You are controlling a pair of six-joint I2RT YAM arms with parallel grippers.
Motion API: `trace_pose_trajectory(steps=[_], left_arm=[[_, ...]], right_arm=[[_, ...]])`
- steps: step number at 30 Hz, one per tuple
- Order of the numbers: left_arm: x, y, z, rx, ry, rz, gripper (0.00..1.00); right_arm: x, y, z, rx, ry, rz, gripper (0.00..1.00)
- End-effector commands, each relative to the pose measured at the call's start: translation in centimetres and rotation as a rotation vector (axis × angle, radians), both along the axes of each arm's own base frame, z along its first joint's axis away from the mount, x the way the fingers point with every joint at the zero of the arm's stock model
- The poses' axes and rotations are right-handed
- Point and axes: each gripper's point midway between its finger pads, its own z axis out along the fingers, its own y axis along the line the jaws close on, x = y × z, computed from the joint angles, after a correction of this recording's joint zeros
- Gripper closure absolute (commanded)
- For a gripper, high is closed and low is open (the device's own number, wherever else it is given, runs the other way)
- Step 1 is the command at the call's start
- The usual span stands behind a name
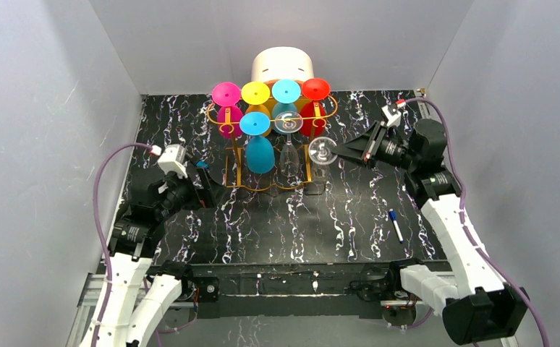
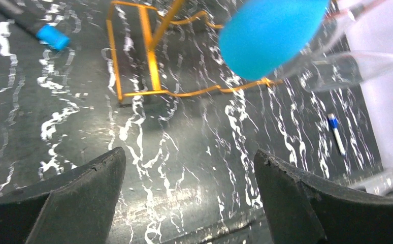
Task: Take the wine glass off the wine glass rack
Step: Pick up the wine glass from the wine rack, then place the wine glass at the center of the board.
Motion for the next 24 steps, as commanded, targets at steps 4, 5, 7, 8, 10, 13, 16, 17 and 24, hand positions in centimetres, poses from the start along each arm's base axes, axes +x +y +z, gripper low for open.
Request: trace_pose_trajectory(steps=[4, 5, 7, 8, 10, 13, 16, 17, 24], left_arm=[[-4.2, -6.0, -2.8, -0.177, 0.146, -0.4, 0.06], [-4.5, -6.5, -2.6, -0.211, 0.152, -0.42, 0.06], [-4.9, -7.6, -2.3, -0.281, 0.168, -0.444, 0.06], [-4.9, -8.0, -2.2, -0.3, 0.168, -0.452, 0.06], [-5.0, -8.9, -1.9, -0.336, 0.166, -0.471, 0.07], [-4.8, -9.7, -0.8, -0.378, 0.13, -0.483, 0.08], [-4.9, -10.1, -1.0, -0.374, 0.128, -0.514, 0.07], [-5.0, -10.3, -1.4, -0.377, 0.137, -0.531, 0.07], [-4.7, -12.5, -1.6, -0.407, 0.144, -0.59, 0.1]], right_arm=[[-3.8, -0.5, -3.7, -0.113, -0.105, 0.077, 0.99], [-4.1, -0.4, -4.2, -0.119, -0.105, 0.091, 0.99], [-4.6, -0.1, -5.2, -0.129, -0.107, 0.115, 0.99], [-4.8, 0.2, -5.6, -0.131, -0.115, 0.129, 0.99], [-5.2, 0.8, -6.5, -0.138, -0.126, 0.146, 0.99], [-5.3, 1.5, -7.7, -0.149, -0.136, 0.123, 0.99], [-5.0, 1.7, -8.8, -0.138, -0.109, 0.076, 0.99], [-5.1, 1.8, -8.8, -0.128, -0.115, 0.077, 0.99], [-5.5, 2.0, -8.1, -0.124, -0.182, 0.08, 0.99]])
